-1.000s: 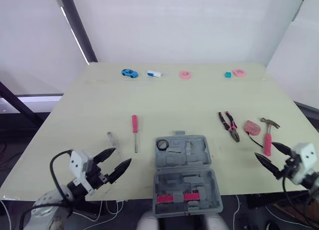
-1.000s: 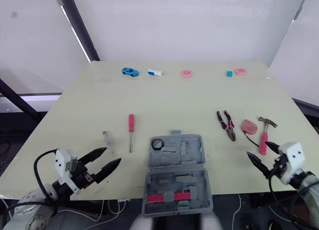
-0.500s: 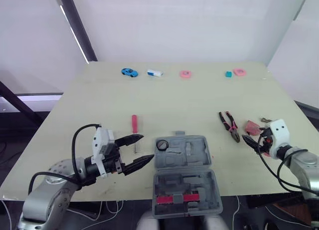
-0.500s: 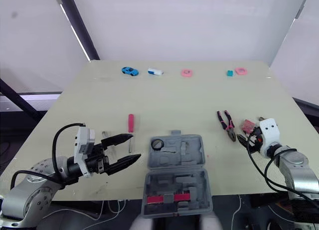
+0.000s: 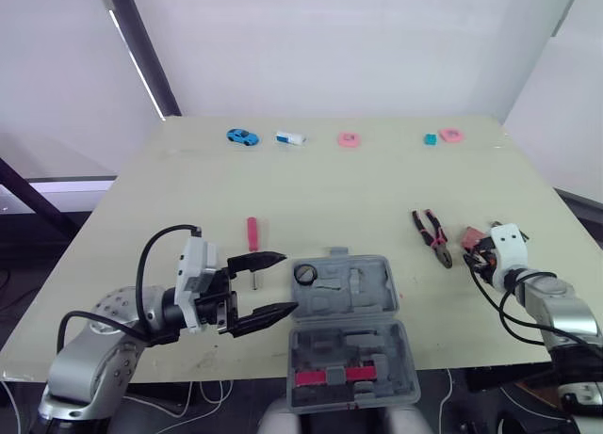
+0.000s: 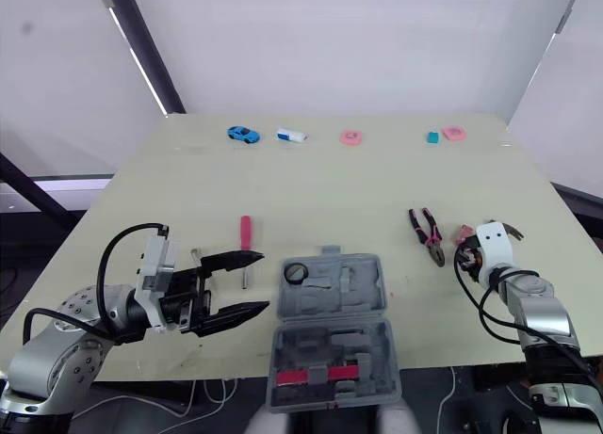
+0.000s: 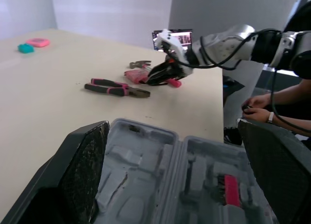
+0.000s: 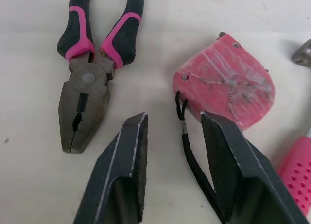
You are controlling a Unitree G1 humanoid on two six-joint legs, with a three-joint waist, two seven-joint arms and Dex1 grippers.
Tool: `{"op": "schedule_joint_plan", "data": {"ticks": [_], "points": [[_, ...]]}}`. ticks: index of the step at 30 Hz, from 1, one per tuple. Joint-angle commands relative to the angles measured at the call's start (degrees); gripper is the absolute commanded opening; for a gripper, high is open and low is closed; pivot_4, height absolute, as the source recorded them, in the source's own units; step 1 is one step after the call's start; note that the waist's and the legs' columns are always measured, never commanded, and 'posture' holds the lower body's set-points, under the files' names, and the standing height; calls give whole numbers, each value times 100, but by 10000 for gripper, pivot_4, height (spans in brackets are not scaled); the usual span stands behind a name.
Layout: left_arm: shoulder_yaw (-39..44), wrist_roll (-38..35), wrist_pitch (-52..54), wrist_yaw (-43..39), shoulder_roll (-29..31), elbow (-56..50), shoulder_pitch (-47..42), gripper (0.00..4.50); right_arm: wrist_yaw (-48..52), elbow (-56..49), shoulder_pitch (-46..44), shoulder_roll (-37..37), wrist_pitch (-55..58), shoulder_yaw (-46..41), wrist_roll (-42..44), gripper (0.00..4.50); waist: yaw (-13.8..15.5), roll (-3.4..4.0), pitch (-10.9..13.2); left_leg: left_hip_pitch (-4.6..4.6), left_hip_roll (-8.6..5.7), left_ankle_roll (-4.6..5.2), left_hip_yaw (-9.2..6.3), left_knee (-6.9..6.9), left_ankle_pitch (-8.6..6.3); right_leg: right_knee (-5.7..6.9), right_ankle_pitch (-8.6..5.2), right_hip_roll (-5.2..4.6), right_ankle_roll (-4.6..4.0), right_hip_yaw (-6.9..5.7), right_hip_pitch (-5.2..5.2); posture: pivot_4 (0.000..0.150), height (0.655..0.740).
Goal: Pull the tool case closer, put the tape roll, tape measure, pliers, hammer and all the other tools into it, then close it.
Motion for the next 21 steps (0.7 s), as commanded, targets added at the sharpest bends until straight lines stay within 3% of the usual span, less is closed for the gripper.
{"op": "schedule_joint_plan", "data": {"ticks": [1,10,15,21], "points": [[91,-121,-115,-53,-12,-149,-28,45000,-135,-130,-78,58,165,-67,-12,16917,4,0,0,0,0,0,0,0,0,0,0,0,0,0,0,1500,7400],[109,31,-344,-95,-109,-22,177,45000,-410,90,-284,276,320,-96,-53,16917,-14,1,1,0,0,0,0,-1,0,-1,0,0,0,2,-1,1500,7400],[75,133,-555,-108,-153,-4,317,45000,-550,228,-307,300,293,-87,-138,589,-13,1,1,0,1,0,1,-8,0,-5,0,0,0,3,-4,1500,7400],[14,215,-774,-111,-253,79,369,45000,-561,77,-141,281,322,-134,-136,589,-6,1,1,0,1,0,2,-8,0,-6,0,0,0,3,-3,1500,7400]]}}
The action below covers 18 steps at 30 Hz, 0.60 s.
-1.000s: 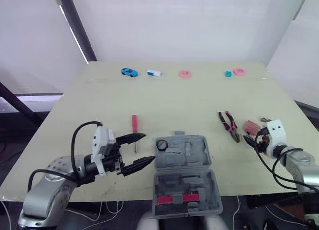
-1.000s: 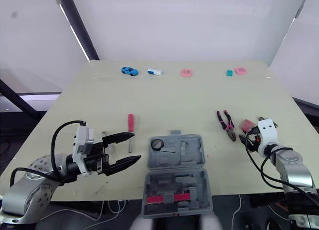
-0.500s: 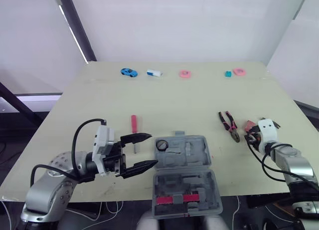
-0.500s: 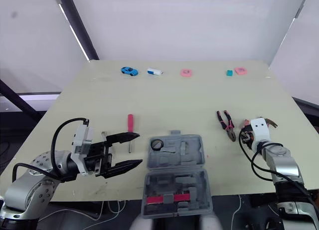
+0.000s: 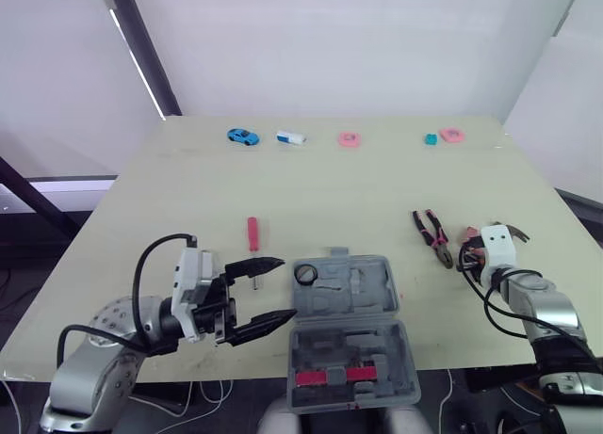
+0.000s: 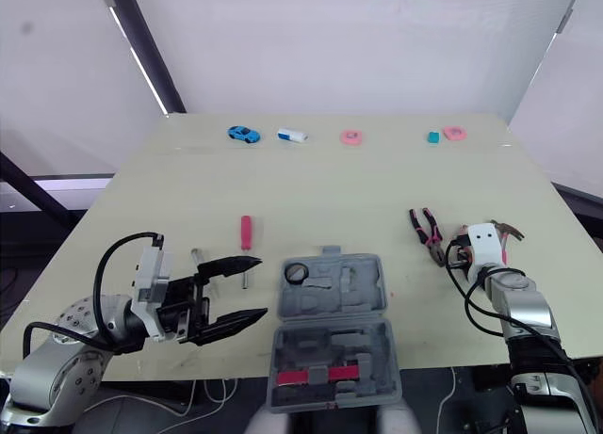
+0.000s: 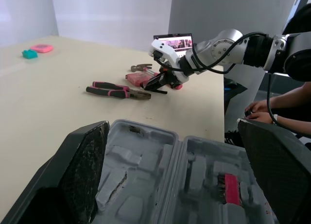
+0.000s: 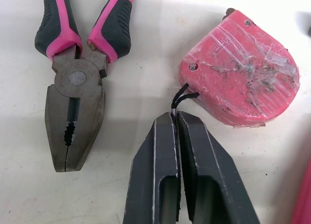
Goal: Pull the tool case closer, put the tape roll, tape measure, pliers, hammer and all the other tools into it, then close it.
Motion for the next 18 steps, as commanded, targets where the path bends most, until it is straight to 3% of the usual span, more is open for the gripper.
{"op": "schedule_joint_plan", "data": {"ticks": [1,5,18], "points": [[2,117,-307,-17,-107,21,24,45000,-30,-224,139,-88,-6,-137,-17,589,1,0,0,0,0,0,0,0,0,0,0,0,0,0,0,1500,7400],[46,40,-911,-132,-618,291,-18,45000,42,-604,383,-127,84,-231,77,589,14,1,-1,-1,-1,0,0,-5,0,-5,0,0,0,-1,1,1500,7400],[25,-39,-1096,-842,-527,786,198,45000,409,-3498,2511,2,1146,-291,769,589,24,-3,-2,-3,6,0,-8,-15,0,-21,-2,0,1,-7,1,1500,7400]]}}
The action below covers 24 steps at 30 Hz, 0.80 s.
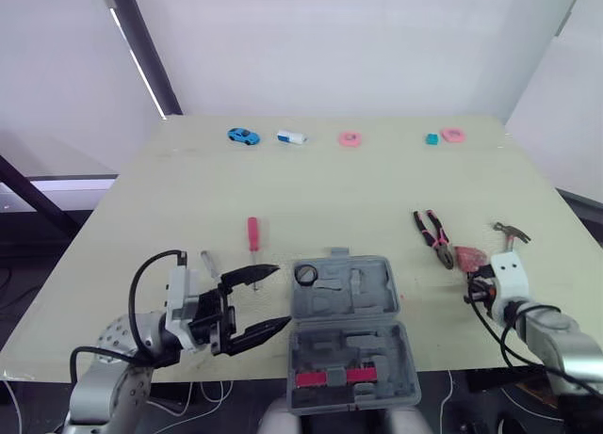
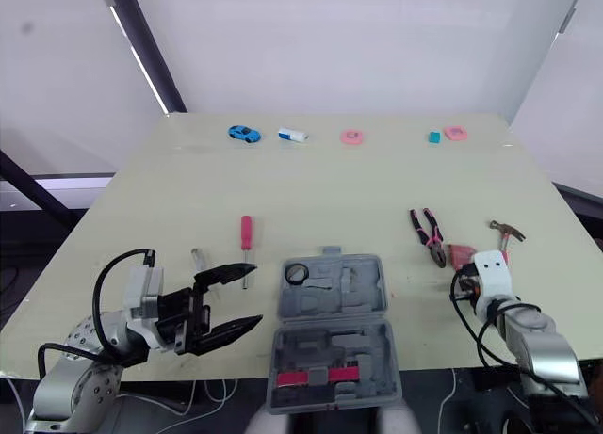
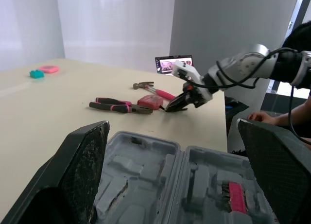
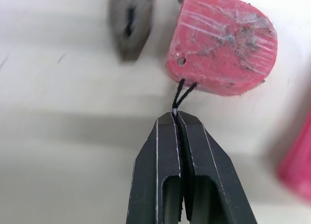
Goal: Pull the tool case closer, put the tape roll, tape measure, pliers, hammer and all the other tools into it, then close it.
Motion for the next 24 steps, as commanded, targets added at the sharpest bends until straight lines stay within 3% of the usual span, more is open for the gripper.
{"op": "schedule_joint_plan", "data": {"ticks": [1,12,19,24], "points": [[40,-117,-45,-140,49,-16,23,45000,148,-760,399,27,195,13,244,589,-15,0,1,0,1,0,4,0,0,-1,0,-1,0,2,-1,1500,7400],[104,-109,-94,-559,130,301,129,45000,985,-1495,1196,-480,122,744,466,589,-18,-2,1,0,4,0,3,0,0,-11,-2,-5,1,-1,-1,1500,7400],[275,-143,-112,-845,279,583,234,45000,1466,-1483,1873,-1194,14,447,510,589,14,-7,-3,-3,5,0,-4,-3,-1,-29,-2,-17,4,-11,0,1500,7400],[295,-139,-105,-823,225,633,199,45000,1542,-1423,2026,-1286,-175,445,504,589,12,-12,-5,-4,6,0,-7,-3,-1,-36,-3,-18,6,-13,4,1500,7400]]}}
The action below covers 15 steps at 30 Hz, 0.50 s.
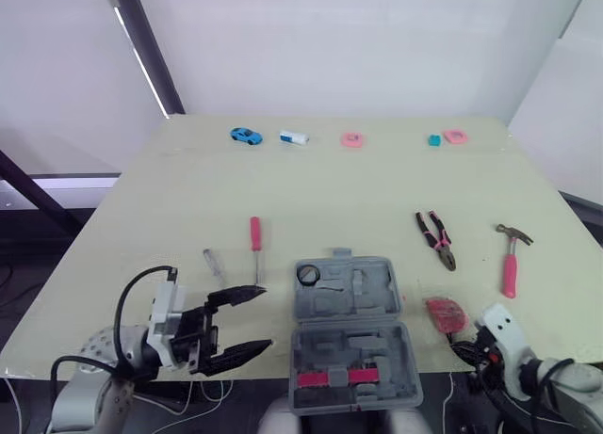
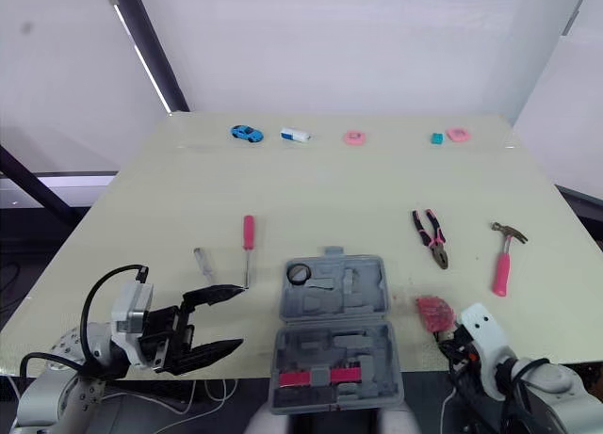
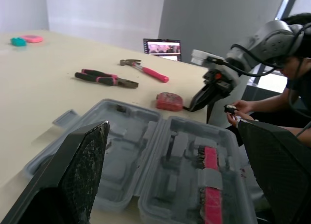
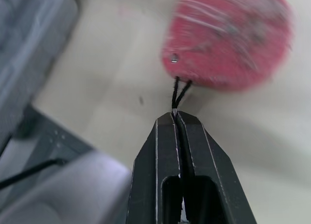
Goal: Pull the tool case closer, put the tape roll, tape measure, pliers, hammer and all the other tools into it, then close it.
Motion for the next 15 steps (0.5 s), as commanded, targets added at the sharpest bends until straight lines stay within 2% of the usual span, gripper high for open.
{"op": "schedule_joint_plan", "data": {"ticks": [1,15], "points": [[61,-107,-91,-46,-31,-59,-16,45000,39,49,126,-7,-63,-17,-13,589,-2,-1,0,0,0,0,0,0,0,0,0,0,0,0,0,1500,7400],[-187,43,-170,-80,-116,207,-327,45000,70,90,139,257,-322,137,40,589,-17,-28,-17,3,4,0,0,0,0,0,2,3,-2,-1,2,1500,7400]]}}
